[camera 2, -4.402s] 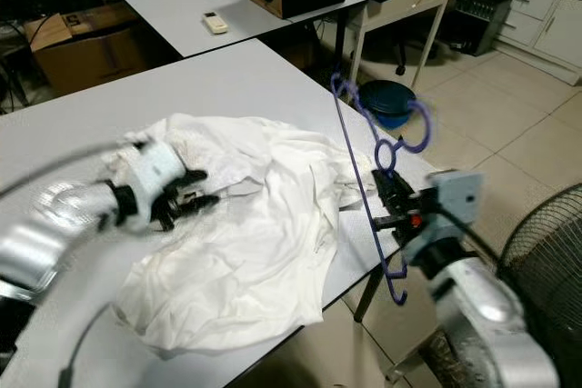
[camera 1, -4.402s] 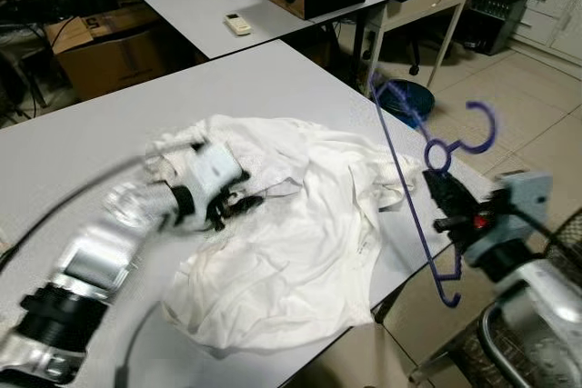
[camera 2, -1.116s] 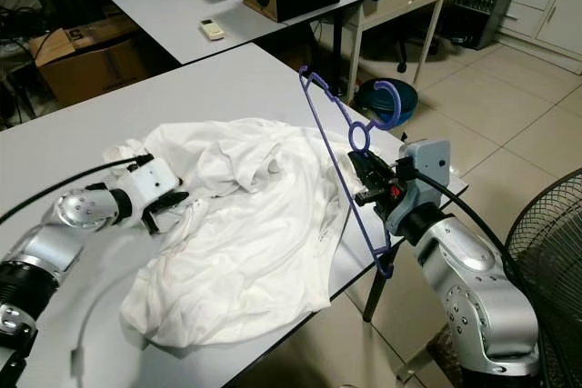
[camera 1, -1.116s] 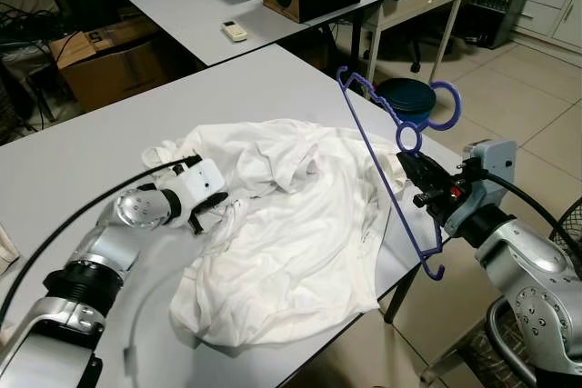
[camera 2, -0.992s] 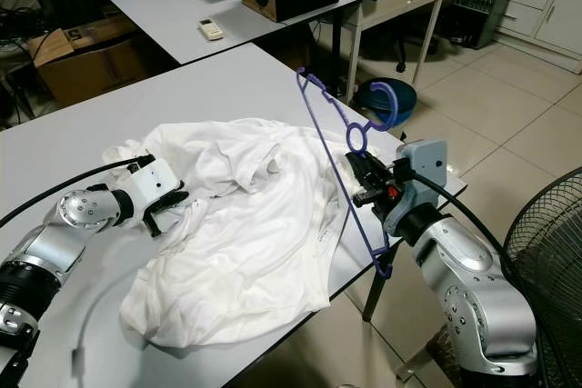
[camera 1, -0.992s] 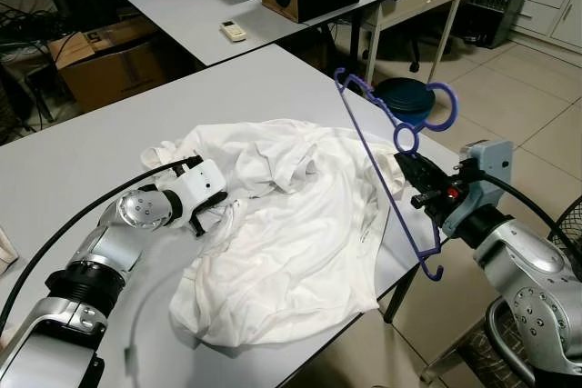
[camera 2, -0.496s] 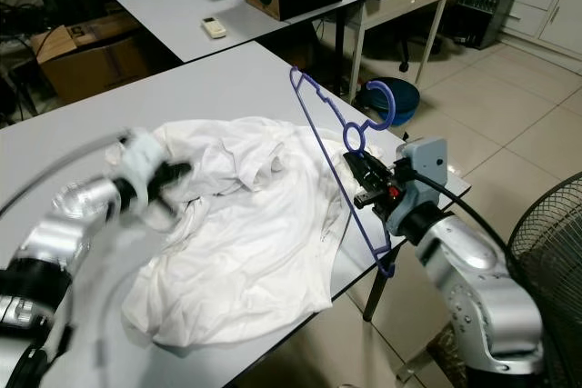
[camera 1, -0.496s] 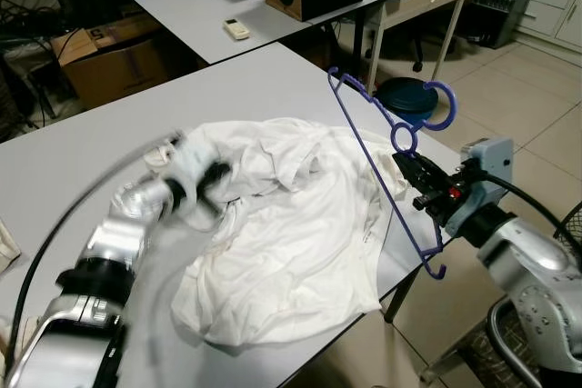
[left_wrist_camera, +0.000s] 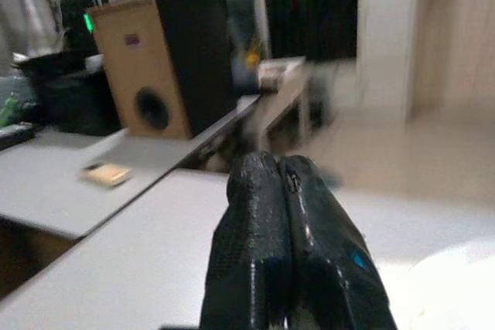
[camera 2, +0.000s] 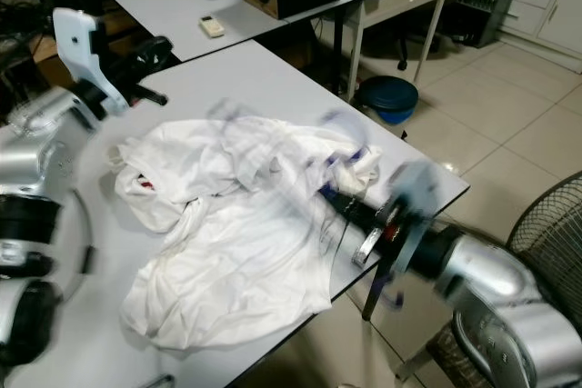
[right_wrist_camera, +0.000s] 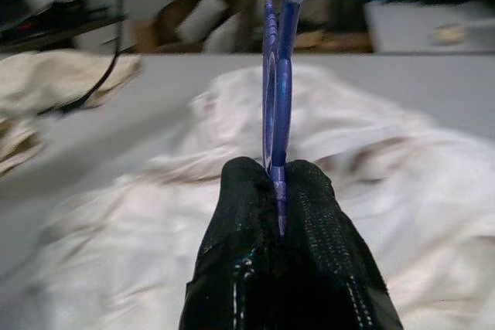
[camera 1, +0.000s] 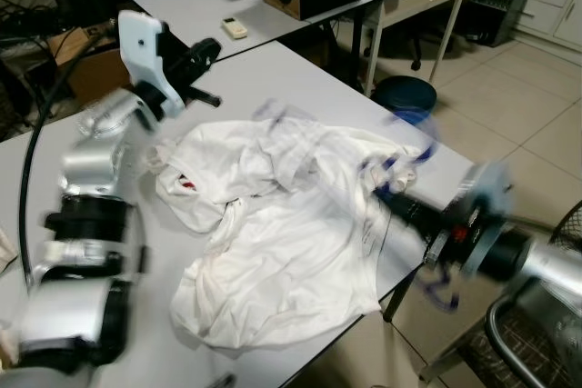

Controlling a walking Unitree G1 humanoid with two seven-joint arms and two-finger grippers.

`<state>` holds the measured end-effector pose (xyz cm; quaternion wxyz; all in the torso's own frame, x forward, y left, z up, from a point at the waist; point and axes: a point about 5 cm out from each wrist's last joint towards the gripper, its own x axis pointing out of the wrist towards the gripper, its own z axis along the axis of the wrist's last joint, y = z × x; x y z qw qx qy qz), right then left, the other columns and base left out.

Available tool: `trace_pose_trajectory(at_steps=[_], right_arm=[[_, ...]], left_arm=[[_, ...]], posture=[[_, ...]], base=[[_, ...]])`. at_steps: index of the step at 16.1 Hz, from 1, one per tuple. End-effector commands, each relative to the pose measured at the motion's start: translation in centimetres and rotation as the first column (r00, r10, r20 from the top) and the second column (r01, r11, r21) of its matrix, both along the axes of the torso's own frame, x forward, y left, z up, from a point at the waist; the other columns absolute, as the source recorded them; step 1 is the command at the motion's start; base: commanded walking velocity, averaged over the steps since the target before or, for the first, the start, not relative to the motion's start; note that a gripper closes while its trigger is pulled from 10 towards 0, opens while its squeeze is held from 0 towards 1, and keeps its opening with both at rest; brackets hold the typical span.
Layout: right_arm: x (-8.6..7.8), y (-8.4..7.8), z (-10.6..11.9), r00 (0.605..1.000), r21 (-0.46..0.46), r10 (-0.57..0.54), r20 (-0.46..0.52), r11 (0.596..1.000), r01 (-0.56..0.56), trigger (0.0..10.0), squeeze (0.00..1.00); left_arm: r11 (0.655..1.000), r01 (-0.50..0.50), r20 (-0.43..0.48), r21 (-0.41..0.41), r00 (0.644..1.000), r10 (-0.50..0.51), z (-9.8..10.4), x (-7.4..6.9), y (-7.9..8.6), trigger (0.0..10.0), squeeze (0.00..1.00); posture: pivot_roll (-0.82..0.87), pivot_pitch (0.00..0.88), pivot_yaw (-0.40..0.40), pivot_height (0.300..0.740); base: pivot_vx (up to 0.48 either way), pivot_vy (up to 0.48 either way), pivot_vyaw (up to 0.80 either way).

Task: Hang hanger

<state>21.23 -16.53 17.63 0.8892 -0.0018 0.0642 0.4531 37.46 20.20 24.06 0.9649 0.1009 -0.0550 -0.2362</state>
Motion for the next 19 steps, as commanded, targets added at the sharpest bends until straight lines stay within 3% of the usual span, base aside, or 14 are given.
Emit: trace_pose_trajectory(at_steps=[1, 4, 5, 6, 7, 8, 11, 13, 14, 16, 18, 19], right_arm=[[-0.5, 0.6, -0.2, 0.998, -0.019, 0.052, -0.026, 0.998, -0.052, 10.0, 0.0], [-0.7, 1.2, -1.5, 0.995, -0.083, 0.061, -0.077, 0.994, -0.068, 10.0, 0.0], [-0.4, 1.5, -2.0, 0.994, -0.107, 0.054, -0.1, 0.992, -0.064, 10.0, 0.0], [-0.1, 1.4, -2.3, 0.994, -0.124, 0.036, -0.108, 0.991, -0.049, 10.0, 0.0], [1.5, 0.7, -3.1, 0.991, -0.185, -0.074, -0.113, 0.981, 0.052, 10.0, 0.0], [2.4, 0.1, -3.2, 0.985, -0.208, -0.143, -0.095, 0.971, 0.12, 10.0, 0.0], [4.7, -1.2, -3.1, 0.952, -0.217, -0.3, -0.065, 0.935, 0.28, 10.0, 0.0], [6.4, -1.8, -2.7, 0.923, -0.191, -0.384, -0.016, 0.907, 0.374, 10.0, 0.0], [7.7, -2.0, -1.7, 0.899, -0.103, -0.435, 0.042, 0.894, 0.437, 10.0, 0.0], [8.4, -1.9, -0.8, 0.882, -0.016, -0.465, 0.069, 0.884, 0.467, 10.0, 0.0], [8.8, -2.2, 0.3, 0.856, 0.051, -0.502, 0.122, 0.865, 0.499, 10.0, 0.0], [8.4, -2.0, 0.9, 0.856, 0.093, -0.497, 0.144, 0.868, 0.488, 10.0, 0.0]], left_arm=[[0.989, 0.0, -0.065, 0.145, 0.998, 0.009, -1.6, -0.1, 0.4, 10.0, 0.0], [0.962, 0.112, -0.212, 0.25, 0.976, -0.058, -4.0, -2.3, 1.8, 10.0, 0.0], [0.914, 0.31, -0.339, 0.264, 0.916, -0.213, -5.0, -5.2, 2.0, 10.0, 0.0], [0.884, 0.391, -0.395, 0.256, 0.877, -0.273, -5.4, -6.3, 1.9, 10.0, 0.0], [0.802, 0.547, -0.565, 0.24, 0.751, -0.342, -7.5, -9.1, 1.6, 10.0, 0.0], [0.789, 0.565, -0.611, 0.241, 0.72, -0.328, -8.8, -9.6, 1.4, 10.0, 0.0], [0.796, 0.51, -0.646, 0.327, 0.735, -0.206, -11.6, -9.5, 1.3, 10.0, 0.0], [0.81, 0.407, -0.606, 0.421, 0.791, -0.083, -12.7, -8.7, 1.5, 10.0, 0.0], [0.808, 0.252, -0.495, 0.532, 0.867, 0.056, -12.9, -7.0, 2.4, 10.0, 0.0], [0.807, 0.146, -0.412, 0.572, 0.902, 0.128, -12.4, -5.9, 3.1, 10.0, 0.0], [0.806, -0.044, -0.286, 0.59, 0.922, 0.26, -10.9, -4.3, 4.5, 10.0, 0.0], [0.782, -0.159, -0.204, 0.603, 0.917, 0.344, -10.6, -3.4, 5.4, 10.0, 0.0]], posture=[[-0.18, 0.0, 0.112, 0.74], [-0.19, 0.0, 0.118, 0.74], [-0.18, 0.0, 0.115, 0.74], [-0.18, 0.0, 0.106, 0.74], [-0.17, 0.0, 0.098, 0.74], [-0.16, 0.0, 0.091, 0.74], [-0.15, 0.0, 0.076, 0.74], [-0.14, 0.0, 0.07, 0.74], [-0.13, 0.0, 0.073, 0.74], [-0.13, 0.0, 0.08, 0.74], [-0.14, 0.0, 0.093, 0.74], [-0.14, 0.0, 0.1, 0.74]], base=[[0.0, 0.0, 0.0], [0.0, 0.0, 0.0], [0.0, 0.0, 0.0], [0.0, 0.0, 0.0], [0.0, 0.0, 0.0], [0.0, 0.0, 0.0], [0.0, 0.0, 0.0], [0.0, 0.0, 0.0], [0.0, 0.0, 0.0], [0.0, 0.0, 0.0], [0.0, 0.0, 0.0], [0.0, 0.0, 0.0]])
